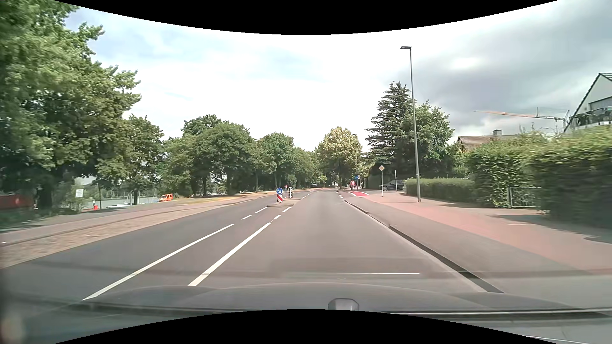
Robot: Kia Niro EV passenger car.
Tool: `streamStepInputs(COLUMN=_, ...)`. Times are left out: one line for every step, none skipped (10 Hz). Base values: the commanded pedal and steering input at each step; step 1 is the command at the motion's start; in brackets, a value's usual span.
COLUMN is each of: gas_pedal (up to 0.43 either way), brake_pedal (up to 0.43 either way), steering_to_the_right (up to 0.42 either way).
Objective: Follow the waypoints while adhering to traffic rules and regulations
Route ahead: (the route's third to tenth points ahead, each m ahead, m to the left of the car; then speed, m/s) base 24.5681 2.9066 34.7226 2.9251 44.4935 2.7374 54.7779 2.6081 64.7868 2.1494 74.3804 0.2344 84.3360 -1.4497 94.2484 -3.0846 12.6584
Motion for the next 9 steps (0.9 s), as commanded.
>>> streamStepInputs(gas_pedal=0.157, brake_pedal=0.018, steering_to_the_right=0.000)
streamStepInputs(gas_pedal=0.157, brake_pedal=0.018, steering_to_the_right=0.000)
streamStepInputs(gas_pedal=0.157, brake_pedal=0.018, steering_to_the_right=-0.001)
streamStepInputs(gas_pedal=0.157, brake_pedal=0.018, steering_to_the_right=-0.001)
streamStepInputs(gas_pedal=0.157, brake_pedal=0.018, steering_to_the_right=0.000)
streamStepInputs(gas_pedal=0.157, brake_pedal=0.018, steering_to_the_right=0.000)
streamStepInputs(gas_pedal=0.157, brake_pedal=0.018, steering_to_the_right=0.001)
streamStepInputs(gas_pedal=0.157, brake_pedal=0.018, steering_to_the_right=0.002)
streamStepInputs(gas_pedal=0.157, brake_pedal=0.018, steering_to_the_right=0.003)
